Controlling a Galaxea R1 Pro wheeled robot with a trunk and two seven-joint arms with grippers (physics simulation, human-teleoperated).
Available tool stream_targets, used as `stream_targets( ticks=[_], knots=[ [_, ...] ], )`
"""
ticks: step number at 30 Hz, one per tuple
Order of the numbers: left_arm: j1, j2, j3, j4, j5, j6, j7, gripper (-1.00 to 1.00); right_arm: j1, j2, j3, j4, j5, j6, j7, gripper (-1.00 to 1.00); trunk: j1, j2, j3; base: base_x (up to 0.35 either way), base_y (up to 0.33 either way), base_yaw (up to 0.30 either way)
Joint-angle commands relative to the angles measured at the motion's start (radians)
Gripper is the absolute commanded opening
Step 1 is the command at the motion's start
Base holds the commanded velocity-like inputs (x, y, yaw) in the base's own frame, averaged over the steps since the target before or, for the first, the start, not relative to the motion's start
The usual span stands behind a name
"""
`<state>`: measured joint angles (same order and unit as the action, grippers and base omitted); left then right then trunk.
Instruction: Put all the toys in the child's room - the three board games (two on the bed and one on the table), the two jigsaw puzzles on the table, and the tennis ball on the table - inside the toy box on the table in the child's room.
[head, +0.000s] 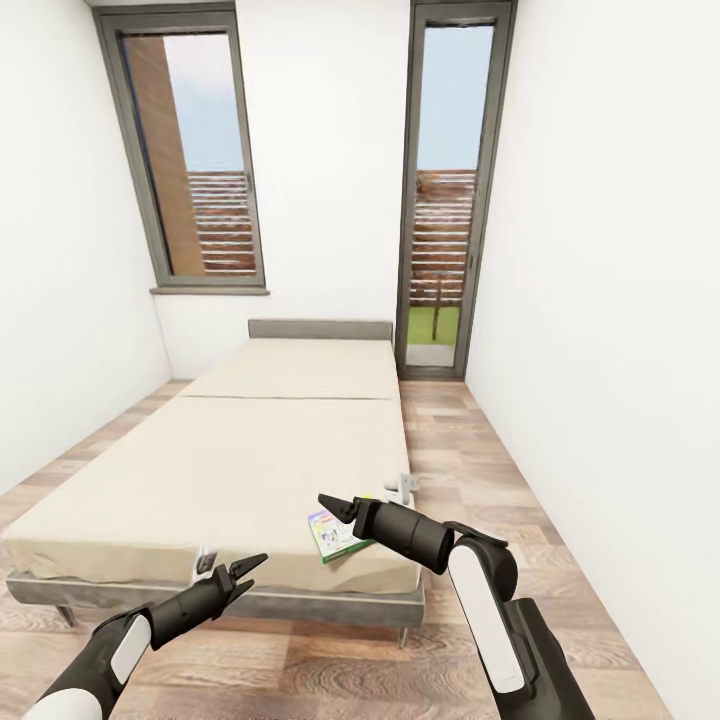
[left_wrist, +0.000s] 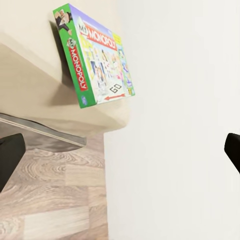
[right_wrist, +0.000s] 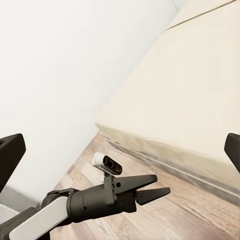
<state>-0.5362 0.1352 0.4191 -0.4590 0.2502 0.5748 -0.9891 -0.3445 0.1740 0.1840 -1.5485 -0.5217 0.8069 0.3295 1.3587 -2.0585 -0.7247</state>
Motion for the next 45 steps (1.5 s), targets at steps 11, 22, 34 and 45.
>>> stream_targets(
  ticks=[11,22,34,45],
  knots=[
    [-0.001,0.000,0.001,0.001,0.003,0.007,-0.002,1.00,0.000,0.001,0.001,0.001,0.003,-0.049,0.003,1.00,0.000,-0.001,-0.014,0.000,0.000,0.000],
    [-0.001,0.000,0.001,0.001,0.002,0.005,-0.002,1.00,0.001,0.001,0.002,0.001,0.003,-0.053,0.004,1.00,0.000,-0.001,-0.014,0.000,0.000,0.000],
    [-0.001,0.000,0.001,0.004,0.005,0.004,-0.002,1.00,0.000,0.001,0.002,0.001,0.002,-0.054,0.005,1.00,0.000,-0.001,-0.014,0.000,0.000,0.000],
    [-0.001,0.000,0.001,0.005,0.002,0.006,0.001,1.00,0.001,0.001,0.003,0.001,0.002,-0.055,0.005,1.00,0.000,-0.001,-0.014,0.115,0.000,0.000]
  ],
)
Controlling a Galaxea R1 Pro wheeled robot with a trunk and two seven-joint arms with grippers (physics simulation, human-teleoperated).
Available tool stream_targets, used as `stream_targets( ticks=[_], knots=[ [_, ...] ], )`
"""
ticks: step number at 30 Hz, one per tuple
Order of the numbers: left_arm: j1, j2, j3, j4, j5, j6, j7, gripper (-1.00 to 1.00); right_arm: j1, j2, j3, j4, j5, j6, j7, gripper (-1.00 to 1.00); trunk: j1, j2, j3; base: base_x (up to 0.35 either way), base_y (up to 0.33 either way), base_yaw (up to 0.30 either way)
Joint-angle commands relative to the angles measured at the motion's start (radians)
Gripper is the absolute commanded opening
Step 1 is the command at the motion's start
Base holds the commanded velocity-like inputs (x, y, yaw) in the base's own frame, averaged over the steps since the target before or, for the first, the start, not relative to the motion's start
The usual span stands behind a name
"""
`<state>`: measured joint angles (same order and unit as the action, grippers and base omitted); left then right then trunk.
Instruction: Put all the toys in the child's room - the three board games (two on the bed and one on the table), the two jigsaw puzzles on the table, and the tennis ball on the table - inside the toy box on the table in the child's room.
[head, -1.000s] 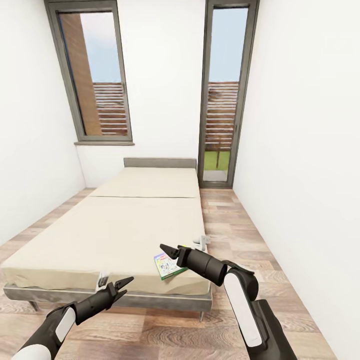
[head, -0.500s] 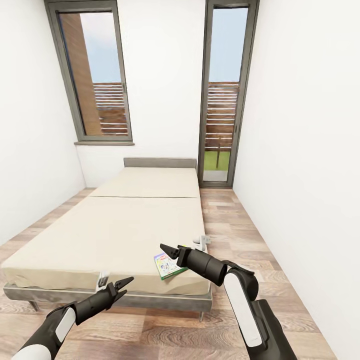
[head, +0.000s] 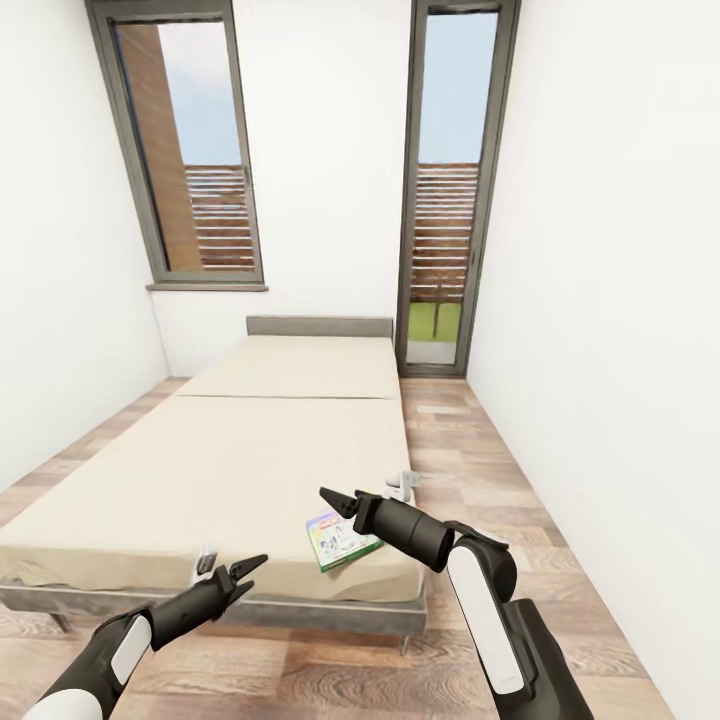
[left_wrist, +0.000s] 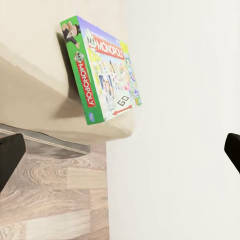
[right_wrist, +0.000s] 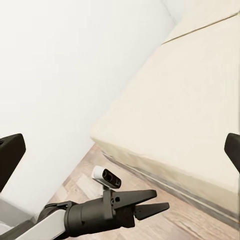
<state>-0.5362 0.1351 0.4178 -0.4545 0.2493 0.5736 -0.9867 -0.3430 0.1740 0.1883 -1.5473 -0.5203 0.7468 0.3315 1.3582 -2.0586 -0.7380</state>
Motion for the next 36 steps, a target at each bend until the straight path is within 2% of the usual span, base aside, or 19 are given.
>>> stream_targets(
  ticks=[1,15,30,36],
  knots=[
    [-0.001,0.000,0.002,0.000,0.003,0.008,-0.001,1.00,-0.001,0.001,-0.001,0.000,0.000,0.005,0.003,1.00,0.000,0.000,-0.001,0.256,0.000,0.000],
    [-0.001,0.000,0.004,0.000,0.013,0.008,0.000,1.00,-0.001,0.001,-0.001,0.001,0.000,0.003,0.001,1.00,0.000,0.000,-0.001,0.055,0.000,0.000],
    [-0.001,0.000,0.003,0.001,0.013,0.008,0.000,1.00,-0.001,0.001,-0.001,0.000,0.000,0.003,0.002,1.00,0.058,-0.105,-0.048,0.000,0.000,0.000],
    [-0.001,-0.003,0.003,0.003,0.013,0.013,0.000,1.00,0.002,0.001,-0.001,0.000,0.000,0.003,0.003,1.00,0.058,-0.105,-0.048,0.000,0.000,0.000]
  ],
)
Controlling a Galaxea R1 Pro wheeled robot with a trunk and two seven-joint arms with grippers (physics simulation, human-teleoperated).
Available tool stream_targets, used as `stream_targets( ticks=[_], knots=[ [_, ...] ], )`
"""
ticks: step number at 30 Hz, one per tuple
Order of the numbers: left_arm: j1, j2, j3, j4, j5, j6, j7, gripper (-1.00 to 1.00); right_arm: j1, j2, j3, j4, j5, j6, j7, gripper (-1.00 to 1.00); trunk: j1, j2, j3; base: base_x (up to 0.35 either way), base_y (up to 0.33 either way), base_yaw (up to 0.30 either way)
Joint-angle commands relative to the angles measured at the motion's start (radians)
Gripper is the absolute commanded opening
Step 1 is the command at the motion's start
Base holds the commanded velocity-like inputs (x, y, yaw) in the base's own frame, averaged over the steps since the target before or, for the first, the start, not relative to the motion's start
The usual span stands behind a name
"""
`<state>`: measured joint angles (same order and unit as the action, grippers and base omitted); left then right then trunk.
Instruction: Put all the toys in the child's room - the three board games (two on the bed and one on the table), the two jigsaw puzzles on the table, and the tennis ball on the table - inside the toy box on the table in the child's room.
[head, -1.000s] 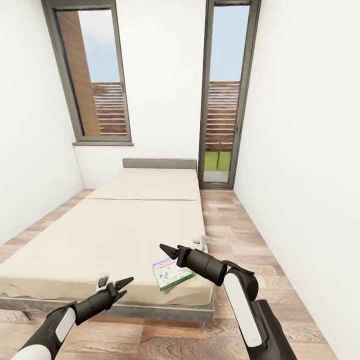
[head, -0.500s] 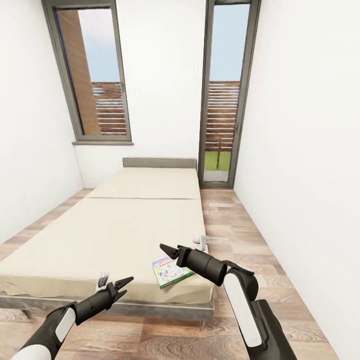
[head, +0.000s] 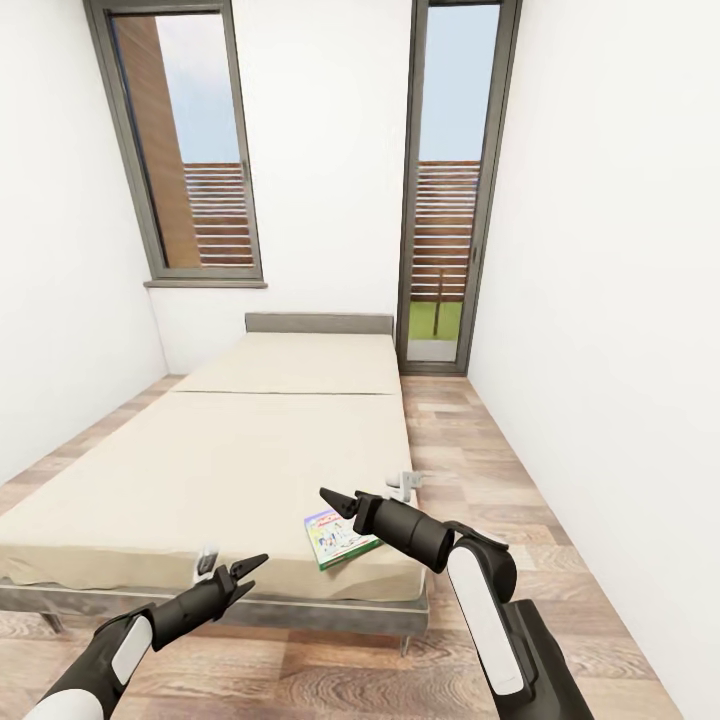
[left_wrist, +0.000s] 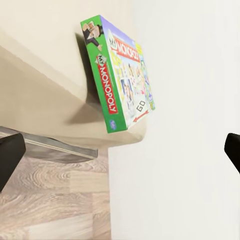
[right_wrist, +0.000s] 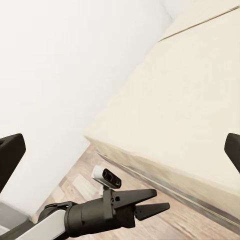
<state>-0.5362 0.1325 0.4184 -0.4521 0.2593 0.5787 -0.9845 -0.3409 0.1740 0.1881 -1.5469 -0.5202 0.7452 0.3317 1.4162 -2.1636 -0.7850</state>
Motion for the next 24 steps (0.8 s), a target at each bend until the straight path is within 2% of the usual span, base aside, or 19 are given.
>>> stream_targets(
  ticks=[1,8,15,24],
  knots=[
    [-0.001,0.000,0.002,0.001,0.003,0.010,-0.002,1.00,0.000,0.001,-0.001,-0.001,0.000,0.005,0.003,1.00,0.000,0.000,-0.001,0.000,0.000,0.000],
    [-0.001,-0.001,0.005,0.003,0.004,0.035,-0.010,1.00,-0.001,0.001,-0.001,-0.002,0.000,0.006,0.003,1.00,0.000,0.000,-0.001,0.000,0.000,0.000],
    [-0.001,-0.001,0.007,0.004,0.006,0.128,-0.008,1.00,0.001,0.001,-0.001,-0.011,0.000,0.009,0.005,1.00,0.000,0.000,-0.001,0.000,0.000,0.000],
    [-0.001,-0.001,0.010,0.004,0.006,0.145,-0.008,1.00,0.002,0.001,0.000,-0.013,0.001,0.009,0.005,1.00,0.034,-0.063,-0.029,0.000,0.000,0.000]
  ],
)
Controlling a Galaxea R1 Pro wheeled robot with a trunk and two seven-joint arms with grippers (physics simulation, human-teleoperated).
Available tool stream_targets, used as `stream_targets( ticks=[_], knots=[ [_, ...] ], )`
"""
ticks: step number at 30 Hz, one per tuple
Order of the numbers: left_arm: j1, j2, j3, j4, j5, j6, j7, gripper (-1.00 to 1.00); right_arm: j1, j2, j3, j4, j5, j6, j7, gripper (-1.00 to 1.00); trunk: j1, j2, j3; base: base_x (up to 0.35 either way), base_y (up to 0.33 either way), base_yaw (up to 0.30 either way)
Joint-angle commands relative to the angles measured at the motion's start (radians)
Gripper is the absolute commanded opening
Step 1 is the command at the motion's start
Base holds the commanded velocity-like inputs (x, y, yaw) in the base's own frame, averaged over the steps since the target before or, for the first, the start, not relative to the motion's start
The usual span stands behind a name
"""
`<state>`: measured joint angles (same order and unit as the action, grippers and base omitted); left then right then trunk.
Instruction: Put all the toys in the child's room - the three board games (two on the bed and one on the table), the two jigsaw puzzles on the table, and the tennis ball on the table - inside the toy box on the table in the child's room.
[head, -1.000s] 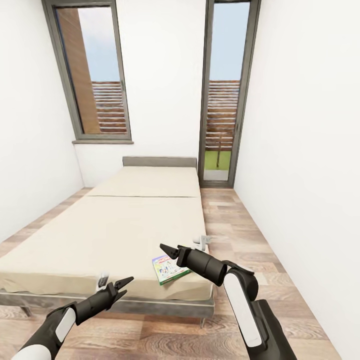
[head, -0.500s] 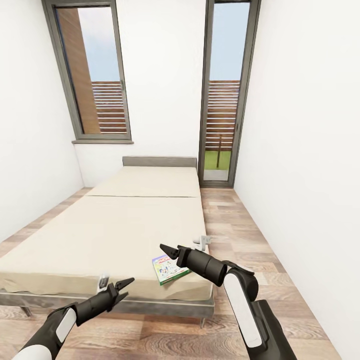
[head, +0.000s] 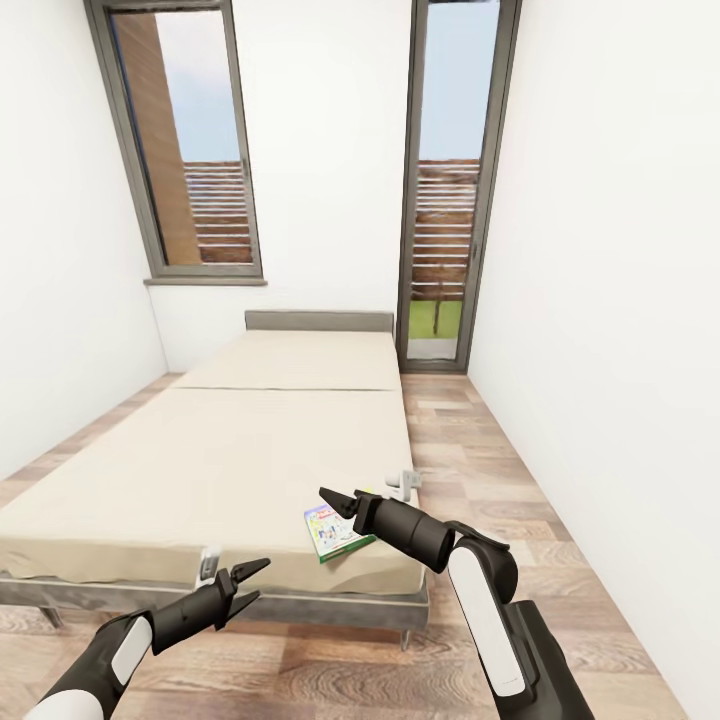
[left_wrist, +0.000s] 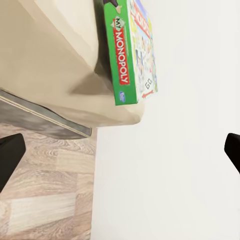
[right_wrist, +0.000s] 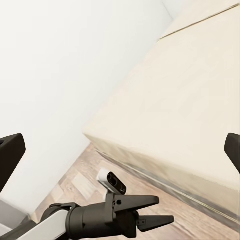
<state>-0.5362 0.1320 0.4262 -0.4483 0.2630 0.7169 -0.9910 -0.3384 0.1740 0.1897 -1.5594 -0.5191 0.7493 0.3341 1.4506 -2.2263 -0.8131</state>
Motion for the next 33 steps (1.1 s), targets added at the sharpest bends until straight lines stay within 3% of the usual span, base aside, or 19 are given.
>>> stream_targets(
  ticks=[1,18,33],
  knots=[
    [-0.001,0.000,0.002,0.000,0.003,0.006,-0.001,1.00,-0.001,0.001,-0.001,-0.001,0.000,0.004,0.002,1.00,0.004,-0.008,-0.004,0.000,0.000,0.000],
    [-0.001,0.000,0.003,0.000,0.001,-0.005,0.005,1.00,-0.001,0.001,-0.001,0.001,0.003,0.001,-0.001,1.00,0.069,-0.127,-0.057,0.000,0.000,0.000],
    [-0.001,0.000,0.002,0.000,0.001,-0.006,0.006,1.00,-0.001,0.001,-0.001,0.004,0.011,0.001,-0.001,1.00,0.069,-0.127,-0.057,0.092,0.028,0.000]
  ],
)
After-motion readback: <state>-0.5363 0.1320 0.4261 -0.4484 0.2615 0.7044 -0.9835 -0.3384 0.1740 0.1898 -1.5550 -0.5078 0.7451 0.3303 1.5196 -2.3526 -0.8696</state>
